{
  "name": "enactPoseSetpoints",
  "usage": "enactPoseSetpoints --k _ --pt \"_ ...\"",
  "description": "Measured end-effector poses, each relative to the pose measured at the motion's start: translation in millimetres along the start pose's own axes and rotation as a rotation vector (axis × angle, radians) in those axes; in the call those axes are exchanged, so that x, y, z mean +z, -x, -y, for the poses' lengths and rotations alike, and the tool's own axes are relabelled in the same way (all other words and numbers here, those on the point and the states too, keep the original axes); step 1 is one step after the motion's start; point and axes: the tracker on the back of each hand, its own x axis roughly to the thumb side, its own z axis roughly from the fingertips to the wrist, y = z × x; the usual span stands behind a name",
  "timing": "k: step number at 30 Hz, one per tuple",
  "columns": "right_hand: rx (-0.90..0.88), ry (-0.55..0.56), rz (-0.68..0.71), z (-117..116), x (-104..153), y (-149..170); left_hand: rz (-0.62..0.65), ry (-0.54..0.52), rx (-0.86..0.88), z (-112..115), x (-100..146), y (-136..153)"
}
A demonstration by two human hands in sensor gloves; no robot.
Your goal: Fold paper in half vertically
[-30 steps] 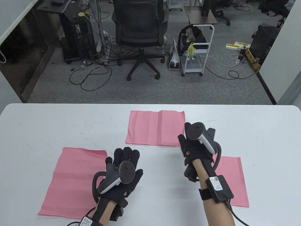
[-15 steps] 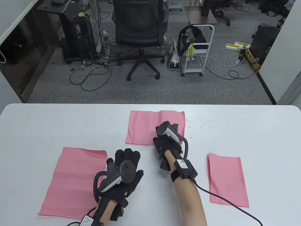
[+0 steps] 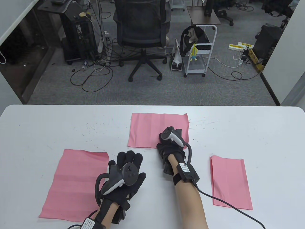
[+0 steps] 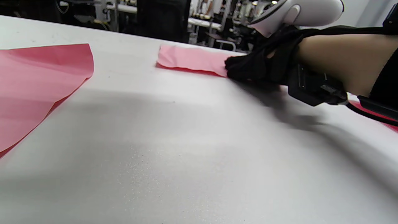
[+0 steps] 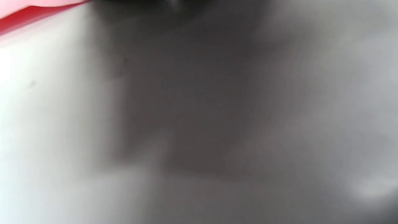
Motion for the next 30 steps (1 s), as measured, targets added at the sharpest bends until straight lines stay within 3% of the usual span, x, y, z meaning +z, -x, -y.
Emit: enactPoseSetpoints --k 7,30 --pt "0.039 -0.008 0.019 -23.7 26.9 7.7 0.001 -0.003 0.001 0.0 -0.4 1.3" --pt "0.155 -0.014 0.041 -121.1 149.5 45.0 0.007 0.006 -0.015 3.6 -0.9 -0.6"
